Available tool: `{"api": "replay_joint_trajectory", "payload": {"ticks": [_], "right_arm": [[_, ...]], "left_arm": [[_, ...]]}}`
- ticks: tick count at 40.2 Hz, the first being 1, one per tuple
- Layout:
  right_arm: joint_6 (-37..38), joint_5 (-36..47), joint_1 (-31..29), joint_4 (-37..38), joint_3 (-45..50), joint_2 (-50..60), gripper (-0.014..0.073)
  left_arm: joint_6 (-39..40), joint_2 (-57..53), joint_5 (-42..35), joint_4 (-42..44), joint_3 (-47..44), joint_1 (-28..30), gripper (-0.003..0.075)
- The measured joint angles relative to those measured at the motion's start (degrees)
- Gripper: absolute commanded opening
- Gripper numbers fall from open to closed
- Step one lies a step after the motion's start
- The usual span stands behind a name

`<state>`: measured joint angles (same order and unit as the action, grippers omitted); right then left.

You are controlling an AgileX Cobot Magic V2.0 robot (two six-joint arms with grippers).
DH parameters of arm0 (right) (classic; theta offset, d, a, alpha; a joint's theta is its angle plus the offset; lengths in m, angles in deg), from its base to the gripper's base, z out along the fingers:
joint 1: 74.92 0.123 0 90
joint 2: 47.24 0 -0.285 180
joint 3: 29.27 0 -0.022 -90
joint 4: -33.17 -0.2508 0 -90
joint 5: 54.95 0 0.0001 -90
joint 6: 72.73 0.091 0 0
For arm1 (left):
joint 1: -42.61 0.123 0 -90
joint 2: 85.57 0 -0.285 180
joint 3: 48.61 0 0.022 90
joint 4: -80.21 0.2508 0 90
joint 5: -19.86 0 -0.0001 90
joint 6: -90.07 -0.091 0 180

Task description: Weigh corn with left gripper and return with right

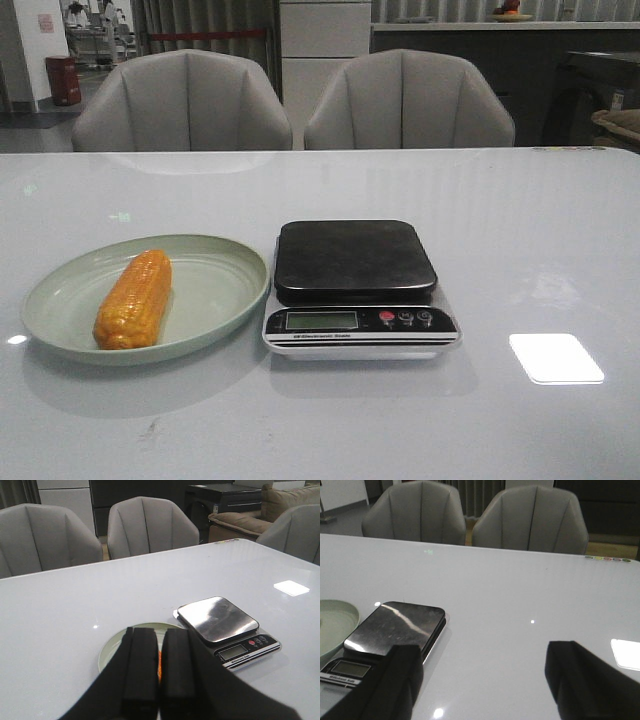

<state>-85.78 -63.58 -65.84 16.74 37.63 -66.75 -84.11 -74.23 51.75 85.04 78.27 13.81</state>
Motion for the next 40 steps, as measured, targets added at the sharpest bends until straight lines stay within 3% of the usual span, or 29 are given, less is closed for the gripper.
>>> {"api": "replay_joint_trajectory", "payload": {"ticks": [4,9,14,40], "right_arm": [[0.0,2.1,0.0,0.0,0.6,0.2,0.0498],[0.0,2.9,0.0,0.0,0.7,0.2,0.0108],[0.0,3.0,0.0,0.0,0.7,0.3,0.0192],[0.0,3.1,0.0,0.0,0.7,0.3,0.0187]], "left_arm": [[0.0,0.0,0.0,0.0,0.0,0.0,0.0114],[0.0,0.0,0.0,0.0,0.0,0.0,0.0114],[0.0,0.0,0.0,0.0,0.0,0.0,0.0114],[0.0,0.0,-0.1,0.0,-0.1,0.0,0.0114]]}}
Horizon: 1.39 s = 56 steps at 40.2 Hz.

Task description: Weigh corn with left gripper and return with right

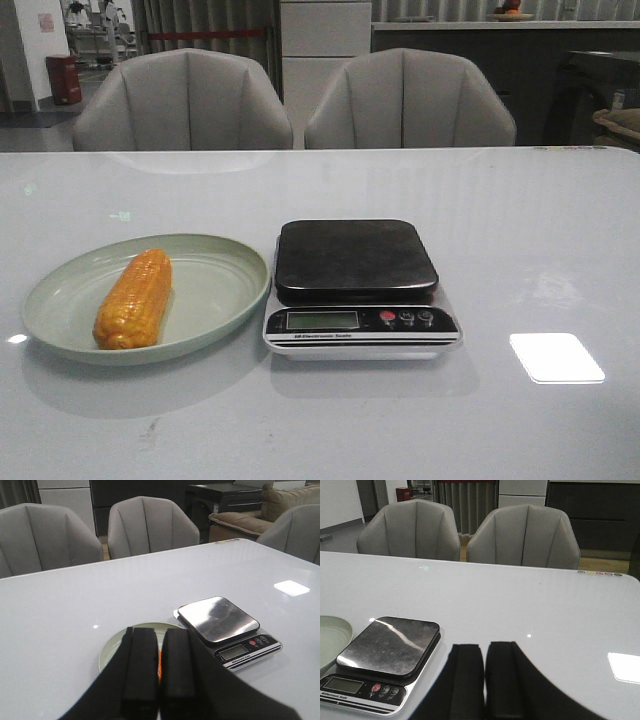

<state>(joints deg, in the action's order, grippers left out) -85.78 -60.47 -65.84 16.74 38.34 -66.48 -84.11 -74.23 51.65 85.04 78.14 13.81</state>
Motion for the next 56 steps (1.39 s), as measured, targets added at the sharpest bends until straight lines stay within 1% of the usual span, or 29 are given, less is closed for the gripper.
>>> {"api": "replay_joint_trajectory", "payload": {"ticks": [5,9,15,18,24,29,34,36,56], "right_arm": [[0.0,0.0,0.0,0.0,0.0,0.0,0.0187],[0.0,0.0,0.0,0.0,0.0,0.0,0.0187],[0.0,0.0,0.0,0.0,0.0,0.0,0.0187],[0.0,0.0,0.0,0.0,0.0,0.0,0.0187],[0.0,0.0,0.0,0.0,0.0,0.0,0.0187],[0.0,0.1,0.0,0.0,0.0,0.0,0.0187],[0.0,0.1,0.0,0.0,0.0,0.0,0.0187],[0.0,0.1,0.0,0.0,0.0,0.0,0.0187],[0.0,0.1,0.0,0.0,0.0,0.0,0.0187]], "left_arm": [[0.0,0.0,-1.1,0.0,-1.8,1.4,0.0114],[0.0,0.0,-4.8,0.0,-4.6,6.1,0.0114],[0.0,-0.1,-13.3,0.0,-10.7,16.1,0.0114],[0.0,-0.8,-16.5,0.1,-13.8,19.8,0.0114],[0.0,-3.9,-21.5,0.1,-19.8,24.5,0.0114],[0.0,-3.9,-27.8,-0.1,-24.2,27.7,0.0114],[0.0,-3.9,-32.2,-0.8,-24.4,28.8,0.0114],[0.0,-3.9,-32.8,-0.9,-24.4,28.8,0.0114],[0.0,-3.9,-33.1,-0.9,-24.4,28.8,0.0114]]}}
